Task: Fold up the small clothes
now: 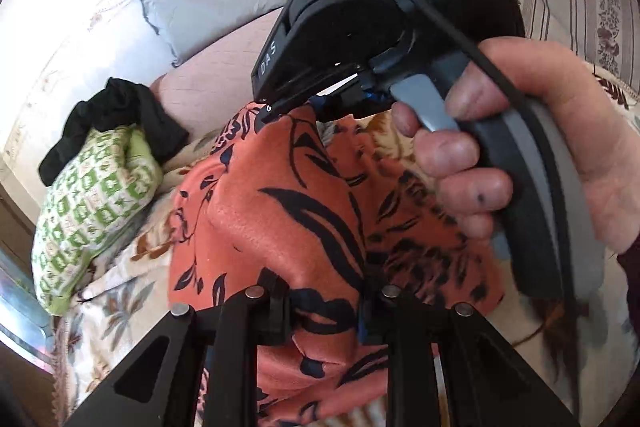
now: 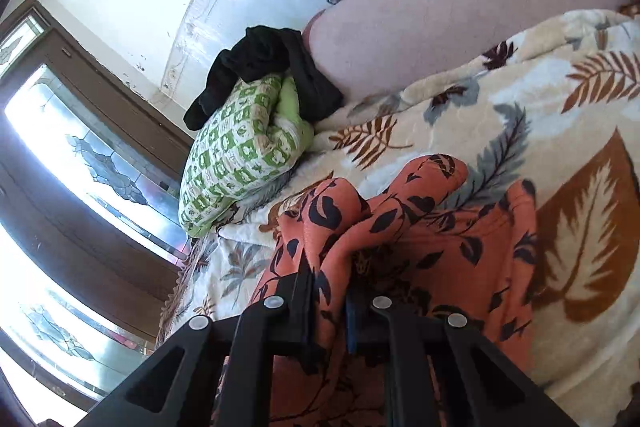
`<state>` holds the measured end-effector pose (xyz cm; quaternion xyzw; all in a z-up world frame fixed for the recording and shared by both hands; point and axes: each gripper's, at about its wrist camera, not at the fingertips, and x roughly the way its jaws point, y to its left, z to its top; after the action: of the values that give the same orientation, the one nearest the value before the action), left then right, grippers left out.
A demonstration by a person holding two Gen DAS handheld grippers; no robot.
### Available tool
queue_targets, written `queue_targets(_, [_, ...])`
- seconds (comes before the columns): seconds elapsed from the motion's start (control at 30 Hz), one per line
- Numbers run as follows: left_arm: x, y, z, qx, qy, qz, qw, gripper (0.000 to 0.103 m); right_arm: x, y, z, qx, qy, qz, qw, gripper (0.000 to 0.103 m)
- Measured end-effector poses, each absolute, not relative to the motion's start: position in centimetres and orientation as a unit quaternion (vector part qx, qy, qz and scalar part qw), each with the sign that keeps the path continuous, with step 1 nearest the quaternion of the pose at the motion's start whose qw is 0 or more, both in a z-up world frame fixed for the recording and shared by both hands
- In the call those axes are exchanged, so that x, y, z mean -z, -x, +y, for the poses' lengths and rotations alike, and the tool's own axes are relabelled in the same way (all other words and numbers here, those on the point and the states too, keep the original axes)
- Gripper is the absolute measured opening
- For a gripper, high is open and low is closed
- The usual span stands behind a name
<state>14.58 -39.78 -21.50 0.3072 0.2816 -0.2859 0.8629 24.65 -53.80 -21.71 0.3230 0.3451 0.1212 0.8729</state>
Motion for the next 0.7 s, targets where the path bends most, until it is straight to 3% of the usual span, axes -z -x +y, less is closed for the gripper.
queue_targets(0.1, [23.7, -14.8, -42.2, 0.303, -0.304, 0.295, 0.854, 0.028, 23.8, -24.6, -56.2, -0.094, -0.33, 0.361, 0.867, 0.013])
queue_targets(0.23, [25.6, -14.1, -43.3, 0.312, -0.316, 0.31, 0.841, 0.042, 27.6, -24.5, -58.5, -0.054, -0.337, 0.424, 0.839, 0.017])
queue_targets(0.3, [24.7, -12.8, -42.4, 0.34, -0.316, 0.305, 0.832, 0.06, 28.0, -23.7, -59.7, -0.05, -0.364, 0.417, 0.832, 0.022])
queue_targets(0.33, [24.0, -12.1, -41.7, 0.355, -0.312, 0.305, 0.827, 0.074, 27.5, -23.3, -60.1, -0.041, -0.368, 0.413, 0.832, 0.026])
queue_targets(0.37, [23.3, -11.3, -40.8, 0.364, -0.308, 0.296, 0.828, 0.078, 26.8, -22.8, -60.5, -0.038, -0.37, 0.405, 0.835, 0.031])
queue_targets(0.5, [20.6, -9.4, -37.9, 0.347, -0.31, 0.271, 0.842, 0.081, 23.3, -19.8, -61.2, -0.045, -0.382, 0.361, 0.85, 0.033])
queue_targets(0.7, [19.0, -11.7, -36.1, 0.247, -0.284, 0.312, 0.872, 0.081, 21.1, -15.5, -60.5, -0.039, -0.432, 0.315, 0.844, 0.035])
